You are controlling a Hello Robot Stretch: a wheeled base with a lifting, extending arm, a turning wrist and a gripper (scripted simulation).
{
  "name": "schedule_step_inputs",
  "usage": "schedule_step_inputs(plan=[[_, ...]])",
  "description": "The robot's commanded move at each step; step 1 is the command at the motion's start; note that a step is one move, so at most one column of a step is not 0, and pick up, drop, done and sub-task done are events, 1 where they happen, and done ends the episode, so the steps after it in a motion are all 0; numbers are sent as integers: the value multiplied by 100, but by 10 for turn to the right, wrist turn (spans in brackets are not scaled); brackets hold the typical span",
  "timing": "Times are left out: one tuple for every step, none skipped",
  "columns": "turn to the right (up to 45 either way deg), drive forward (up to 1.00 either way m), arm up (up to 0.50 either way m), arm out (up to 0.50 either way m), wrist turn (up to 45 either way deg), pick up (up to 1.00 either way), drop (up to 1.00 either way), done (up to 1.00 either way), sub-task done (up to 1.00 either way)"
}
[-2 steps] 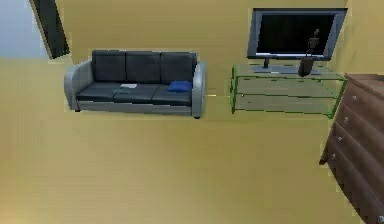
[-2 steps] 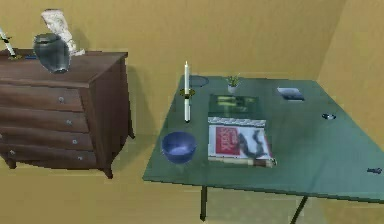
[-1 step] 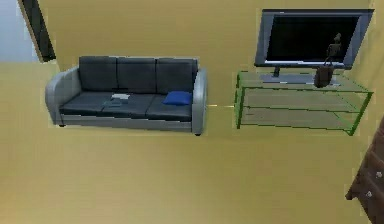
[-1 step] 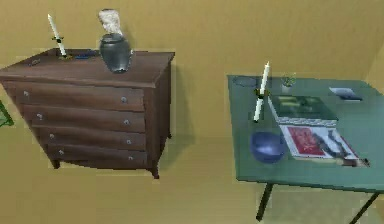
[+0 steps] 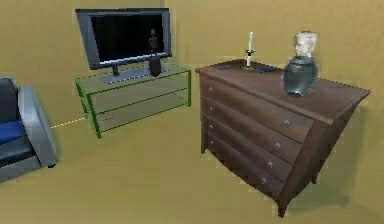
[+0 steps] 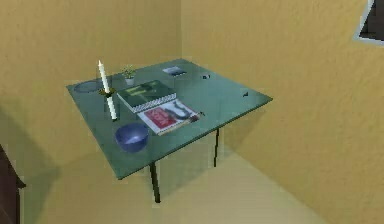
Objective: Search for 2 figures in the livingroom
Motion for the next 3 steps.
schedule_step_inputs(plan=[[180,0,0,0,0,0,0,0,0],[0,60,0,0,0,0,0,0,0],[150,0,0,0,0,0,0,0,0]])
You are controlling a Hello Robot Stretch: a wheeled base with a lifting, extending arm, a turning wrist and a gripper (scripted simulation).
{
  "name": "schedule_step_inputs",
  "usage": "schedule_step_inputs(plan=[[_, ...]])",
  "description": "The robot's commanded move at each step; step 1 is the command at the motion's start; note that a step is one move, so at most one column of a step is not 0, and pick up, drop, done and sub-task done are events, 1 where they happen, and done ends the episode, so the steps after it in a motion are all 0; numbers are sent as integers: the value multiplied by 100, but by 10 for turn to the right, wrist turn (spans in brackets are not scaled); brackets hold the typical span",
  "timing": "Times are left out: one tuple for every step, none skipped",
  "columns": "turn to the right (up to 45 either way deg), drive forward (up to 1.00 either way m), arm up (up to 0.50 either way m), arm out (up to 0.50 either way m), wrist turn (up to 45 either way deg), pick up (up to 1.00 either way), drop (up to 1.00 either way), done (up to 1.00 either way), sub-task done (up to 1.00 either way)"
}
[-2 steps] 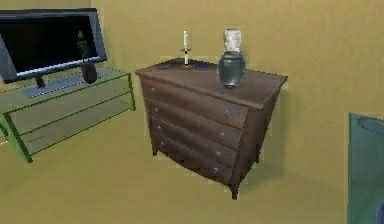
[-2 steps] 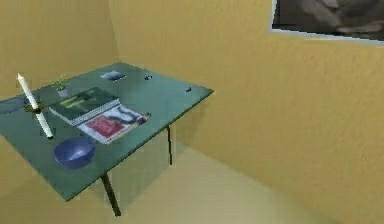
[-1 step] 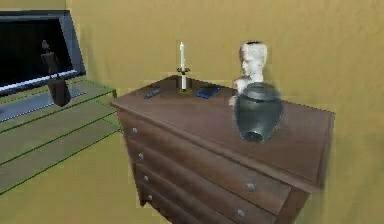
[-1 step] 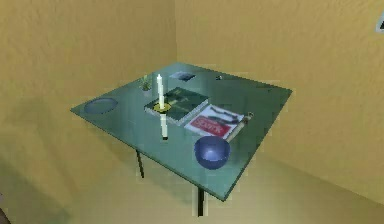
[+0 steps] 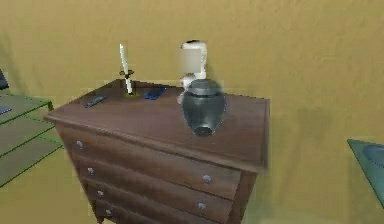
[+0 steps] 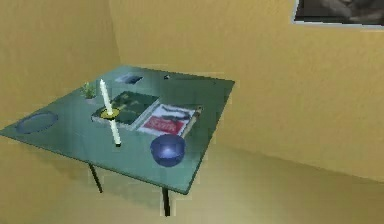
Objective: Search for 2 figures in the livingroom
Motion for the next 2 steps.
schedule_step_inputs(plan=[[0,0,0,0,0,0,0,0,100],[-450,0,0,0,0,0,0,0,0]])
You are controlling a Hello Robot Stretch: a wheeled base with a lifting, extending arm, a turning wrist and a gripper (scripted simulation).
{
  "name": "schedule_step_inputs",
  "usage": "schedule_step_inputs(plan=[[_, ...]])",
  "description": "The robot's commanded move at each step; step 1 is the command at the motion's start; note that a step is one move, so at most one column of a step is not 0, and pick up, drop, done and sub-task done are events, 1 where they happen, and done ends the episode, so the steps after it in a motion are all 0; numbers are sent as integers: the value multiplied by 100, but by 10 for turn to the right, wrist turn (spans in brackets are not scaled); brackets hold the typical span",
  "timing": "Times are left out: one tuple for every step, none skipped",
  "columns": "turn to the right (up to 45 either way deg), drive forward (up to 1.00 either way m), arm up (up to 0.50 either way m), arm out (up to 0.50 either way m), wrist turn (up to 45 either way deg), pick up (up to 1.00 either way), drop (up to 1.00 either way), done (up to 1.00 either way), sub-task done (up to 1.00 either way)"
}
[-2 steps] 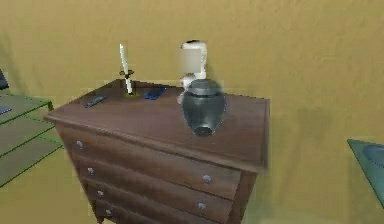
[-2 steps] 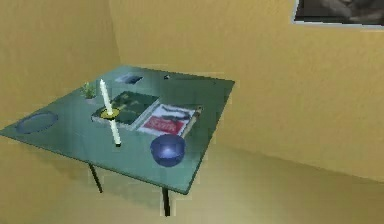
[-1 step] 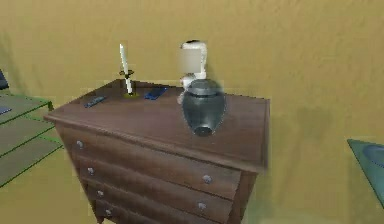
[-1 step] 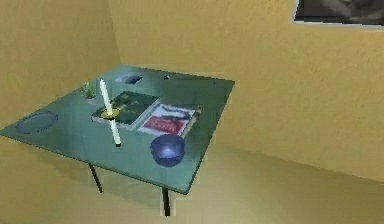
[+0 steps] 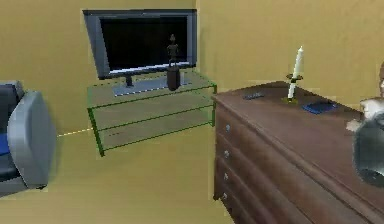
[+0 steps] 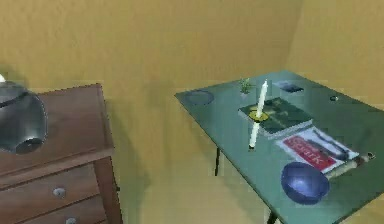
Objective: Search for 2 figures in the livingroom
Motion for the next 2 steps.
schedule_step_inputs(plan=[[-240,0,0,0,0,0,0,0,0],[0,100,0,0,0,0,0,0,0]])
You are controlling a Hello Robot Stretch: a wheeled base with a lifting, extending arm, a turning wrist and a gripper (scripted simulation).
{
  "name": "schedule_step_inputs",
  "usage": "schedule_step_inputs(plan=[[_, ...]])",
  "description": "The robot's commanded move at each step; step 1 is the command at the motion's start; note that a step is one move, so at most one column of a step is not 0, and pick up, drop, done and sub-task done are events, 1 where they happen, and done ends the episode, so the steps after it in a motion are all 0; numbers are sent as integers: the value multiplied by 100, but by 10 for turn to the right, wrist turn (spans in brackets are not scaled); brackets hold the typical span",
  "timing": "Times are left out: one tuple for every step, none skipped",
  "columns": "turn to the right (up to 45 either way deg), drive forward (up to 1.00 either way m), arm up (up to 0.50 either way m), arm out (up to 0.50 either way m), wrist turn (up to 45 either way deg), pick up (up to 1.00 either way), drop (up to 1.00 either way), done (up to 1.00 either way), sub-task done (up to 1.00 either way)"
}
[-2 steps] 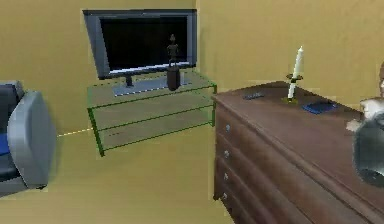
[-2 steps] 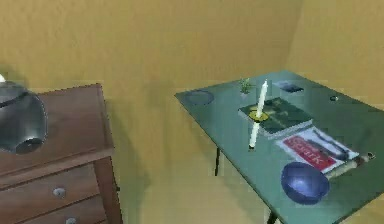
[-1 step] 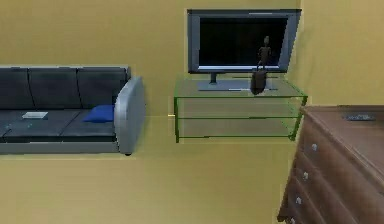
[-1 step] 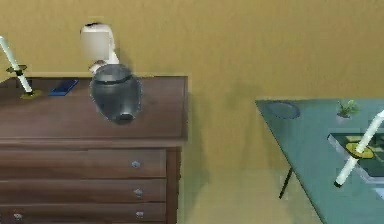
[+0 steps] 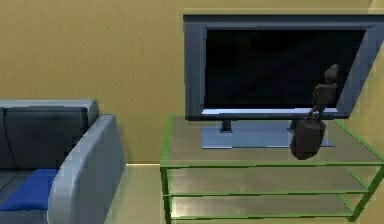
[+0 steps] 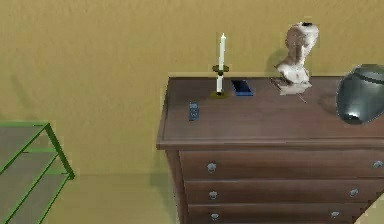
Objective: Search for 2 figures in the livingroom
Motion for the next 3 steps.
schedule_step_inputs(plan=[[0,20,0,0,0,0,0,0,0],[390,0,0,0,0,0,0,0,0],[0,0,0,0,0,0,0,100,0]])
